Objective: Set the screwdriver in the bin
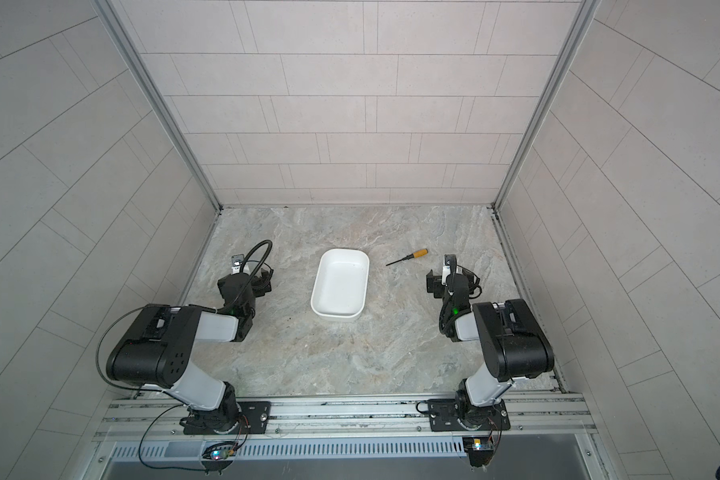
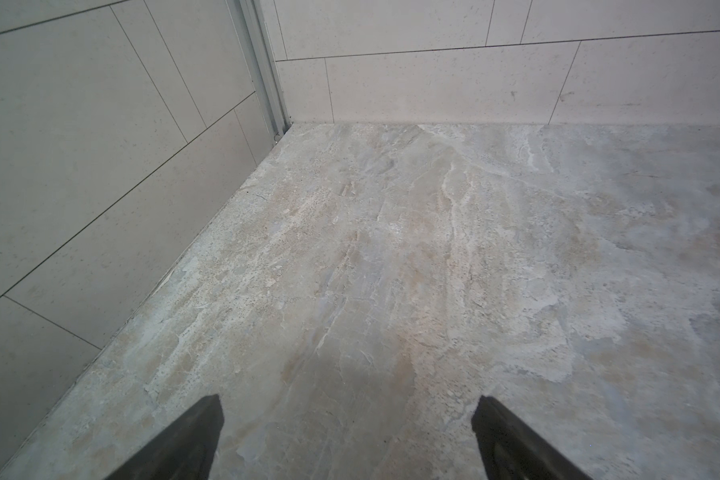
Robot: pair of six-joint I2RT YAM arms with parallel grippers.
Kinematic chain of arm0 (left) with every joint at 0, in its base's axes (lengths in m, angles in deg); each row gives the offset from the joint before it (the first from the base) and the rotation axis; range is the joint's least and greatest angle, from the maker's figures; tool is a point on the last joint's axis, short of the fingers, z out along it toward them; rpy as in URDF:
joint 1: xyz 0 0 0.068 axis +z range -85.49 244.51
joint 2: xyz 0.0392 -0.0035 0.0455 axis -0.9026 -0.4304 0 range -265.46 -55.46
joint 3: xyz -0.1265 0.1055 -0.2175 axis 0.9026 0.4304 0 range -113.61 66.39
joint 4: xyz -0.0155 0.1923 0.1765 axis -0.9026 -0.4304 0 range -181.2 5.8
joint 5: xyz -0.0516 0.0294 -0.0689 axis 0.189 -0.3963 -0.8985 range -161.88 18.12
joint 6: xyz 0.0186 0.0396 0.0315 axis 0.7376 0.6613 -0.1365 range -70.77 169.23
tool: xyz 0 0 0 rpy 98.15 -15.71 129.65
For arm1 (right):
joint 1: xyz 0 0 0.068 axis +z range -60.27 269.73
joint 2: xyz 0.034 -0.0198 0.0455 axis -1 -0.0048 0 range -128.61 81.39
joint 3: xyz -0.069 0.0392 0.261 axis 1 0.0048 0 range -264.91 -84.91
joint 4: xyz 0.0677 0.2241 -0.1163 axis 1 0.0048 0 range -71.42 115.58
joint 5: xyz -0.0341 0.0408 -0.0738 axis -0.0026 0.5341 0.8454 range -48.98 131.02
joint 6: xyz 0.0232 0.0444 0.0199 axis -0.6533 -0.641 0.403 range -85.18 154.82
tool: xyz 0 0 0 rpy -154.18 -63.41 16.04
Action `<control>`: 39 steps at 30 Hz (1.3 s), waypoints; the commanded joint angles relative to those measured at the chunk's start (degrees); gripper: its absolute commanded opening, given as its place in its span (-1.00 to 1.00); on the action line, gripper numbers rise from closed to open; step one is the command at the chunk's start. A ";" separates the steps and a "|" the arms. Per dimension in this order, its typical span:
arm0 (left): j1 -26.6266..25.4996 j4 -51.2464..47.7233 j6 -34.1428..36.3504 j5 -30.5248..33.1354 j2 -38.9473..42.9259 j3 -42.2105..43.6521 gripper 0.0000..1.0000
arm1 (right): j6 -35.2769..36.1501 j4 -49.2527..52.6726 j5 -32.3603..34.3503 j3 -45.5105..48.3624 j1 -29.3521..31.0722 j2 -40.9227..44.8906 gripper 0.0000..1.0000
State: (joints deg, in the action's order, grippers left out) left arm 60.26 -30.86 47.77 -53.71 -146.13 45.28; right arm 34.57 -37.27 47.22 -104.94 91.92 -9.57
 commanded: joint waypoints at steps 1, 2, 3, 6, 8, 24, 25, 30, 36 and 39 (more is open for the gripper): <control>0.12 1.40 0.39 0.04 -0.39 -0.87 1.00 | 0.08 0.02 -0.45 -0.62 -0.15 0.61 0.99; 0.06 1.33 0.40 0.02 -0.43 -0.87 1.00 | 0.07 -0.02 -0.48 -0.62 -0.12 0.61 0.99; 0.04 1.35 0.35 0.04 -0.38 -0.87 1.00 | 0.08 -0.01 -0.48 -0.67 -0.15 0.61 0.99; 0.11 1.45 0.34 0.17 -0.39 -0.78 1.00 | 0.07 -0.04 -0.53 -0.67 -0.25 0.61 0.99; 0.06 1.49 0.33 0.15 -0.38 -0.78 1.00 | -0.01 0.08 -0.49 -0.61 -0.26 0.61 0.98; -1.34 -1.21 3.83 -4.42 5.92 0.58 1.00 | -0.90 7.85 8.73 2.41 1.92 15.16 0.99; -1.48 -4.34 3.66 -3.62 7.66 -0.19 1.00 | -0.95 10.05 10.40 2.01 2.51 16.77 0.99; -4.83 -35.70 -0.22 3.10 20.21 -10.85 1.00 | -1.20 22.67 18.58 -2.51 8.48 23.75 0.99; -6.00 -69.62 -24.74 2.17 29.74 -19.76 1.00 | -19.62 65.93 21.22 -23.57 14.42 30.35 0.98; -5.92 -75.67 -21.27 -3.72 30.42 -19.21 1.00 | -34.30 77.13 20.31 -19.58 12.98 29.15 0.99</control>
State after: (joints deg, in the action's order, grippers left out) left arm 54.24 -88.54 31.56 -54.10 -115.22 24.76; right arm 17.11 15.88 65.93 -128.35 106.17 20.64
